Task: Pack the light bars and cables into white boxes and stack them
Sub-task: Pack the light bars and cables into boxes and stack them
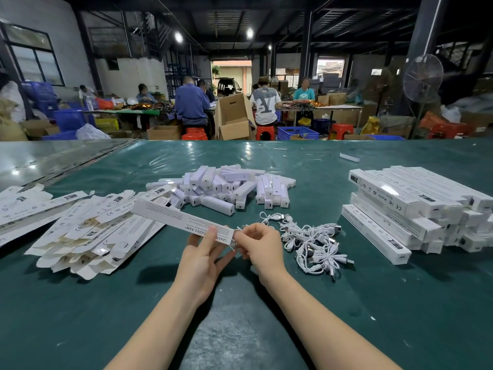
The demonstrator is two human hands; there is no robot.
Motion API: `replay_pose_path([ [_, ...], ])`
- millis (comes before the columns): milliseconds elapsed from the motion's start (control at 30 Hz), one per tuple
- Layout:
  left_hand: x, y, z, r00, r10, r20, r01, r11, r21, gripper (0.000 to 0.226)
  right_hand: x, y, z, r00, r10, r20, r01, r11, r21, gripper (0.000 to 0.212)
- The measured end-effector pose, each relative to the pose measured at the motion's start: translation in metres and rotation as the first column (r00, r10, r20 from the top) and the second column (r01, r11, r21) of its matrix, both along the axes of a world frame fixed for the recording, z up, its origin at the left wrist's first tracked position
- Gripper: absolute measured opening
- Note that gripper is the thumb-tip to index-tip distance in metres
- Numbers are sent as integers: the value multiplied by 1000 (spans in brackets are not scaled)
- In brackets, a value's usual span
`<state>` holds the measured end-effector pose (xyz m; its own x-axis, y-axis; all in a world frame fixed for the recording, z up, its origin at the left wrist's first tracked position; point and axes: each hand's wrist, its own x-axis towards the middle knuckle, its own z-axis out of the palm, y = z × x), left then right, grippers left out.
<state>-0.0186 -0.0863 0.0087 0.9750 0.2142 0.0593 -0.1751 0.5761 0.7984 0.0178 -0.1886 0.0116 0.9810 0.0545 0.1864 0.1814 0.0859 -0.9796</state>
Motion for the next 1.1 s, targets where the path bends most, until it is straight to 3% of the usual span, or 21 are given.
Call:
replay_pose_path([
  [133,0,-3,0,1000,-15,0,15,999,43,4,0,-2,2,1000,3,-2,-3,999,46,25],
  [267,-1,-3,3,1000,26,-17,-25,999,26,16,-2,-4,4,995,100,-17,-95,979,181,22],
  [400,-2,-2,2,998,54,-39,-54,999,0,10,-1,-6,4,991,133,-32,-125,974,187,24],
  [567,0,-2,0,997,55,-51,-55,999,-1,18,-2,-5,3,993,115,-35,-103,965,241,23],
  [733,2,1,-2,997,47,-61,-48,999,-19,27,-4,-4,6,988,153,13,-153,978,140,25],
  [900,4,7,-1,996,7,-88,-15,996,-87,26,-7,1,8,985,165,46,-167,985,51,44],
  [1100,4,3,-2,994,28,-106,-32,999,-29,20,-6,-3,6,987,58,151,-46,995,-83,21],
])
